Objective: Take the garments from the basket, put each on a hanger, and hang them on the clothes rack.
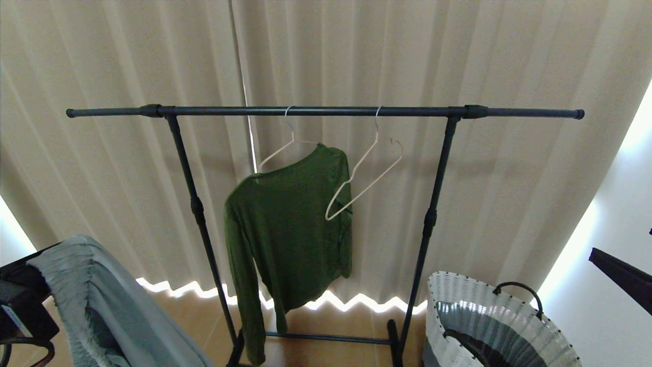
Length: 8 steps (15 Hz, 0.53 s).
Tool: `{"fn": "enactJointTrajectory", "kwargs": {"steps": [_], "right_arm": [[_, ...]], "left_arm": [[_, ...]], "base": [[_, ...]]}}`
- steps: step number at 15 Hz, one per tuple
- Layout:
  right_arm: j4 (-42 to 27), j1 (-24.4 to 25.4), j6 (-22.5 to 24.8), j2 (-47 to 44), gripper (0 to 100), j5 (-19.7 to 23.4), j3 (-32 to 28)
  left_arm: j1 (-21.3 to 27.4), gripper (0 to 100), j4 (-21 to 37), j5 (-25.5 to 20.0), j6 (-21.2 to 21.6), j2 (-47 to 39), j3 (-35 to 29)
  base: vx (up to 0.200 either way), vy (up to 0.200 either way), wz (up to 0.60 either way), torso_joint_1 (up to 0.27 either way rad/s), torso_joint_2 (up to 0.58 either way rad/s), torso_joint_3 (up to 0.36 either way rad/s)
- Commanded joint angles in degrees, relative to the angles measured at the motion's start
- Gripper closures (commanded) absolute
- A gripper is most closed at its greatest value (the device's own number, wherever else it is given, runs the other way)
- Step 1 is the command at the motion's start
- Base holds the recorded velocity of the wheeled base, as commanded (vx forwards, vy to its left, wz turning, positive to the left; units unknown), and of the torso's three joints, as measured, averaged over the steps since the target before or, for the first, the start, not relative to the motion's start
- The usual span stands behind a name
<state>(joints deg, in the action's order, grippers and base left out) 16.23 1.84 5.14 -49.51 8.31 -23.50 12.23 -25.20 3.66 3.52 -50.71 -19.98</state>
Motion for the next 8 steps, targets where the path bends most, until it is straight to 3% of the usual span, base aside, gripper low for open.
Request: {"fn": "enactJointTrajectory", "kwargs": {"steps": [1,4,8], "right_arm": [[0.0,0.0,0.0,0.0,0,0.0,0.0],[-0.1,0.0,0.0,0.0,0,0.0,0.2],[-0.1,0.0,0.1,0.0,0,0.0,0.6]], "left_arm": [[0.0,100,-0.6,0.0,0.1,0.0,0.7],[-0.2,100,-2.3,0.0,-0.1,-0.3,1.0],[-0.1,100,-2.2,-0.1,0.3,-0.8,0.7]], "base": [[0.0,0.0,0.0,0.222,-0.53,-0.3],[0.0,0.0,0.0,0.162,-0.37,-0.212],[0.0,0.0,0.0,0.024,-0.04,-0.024]]}}
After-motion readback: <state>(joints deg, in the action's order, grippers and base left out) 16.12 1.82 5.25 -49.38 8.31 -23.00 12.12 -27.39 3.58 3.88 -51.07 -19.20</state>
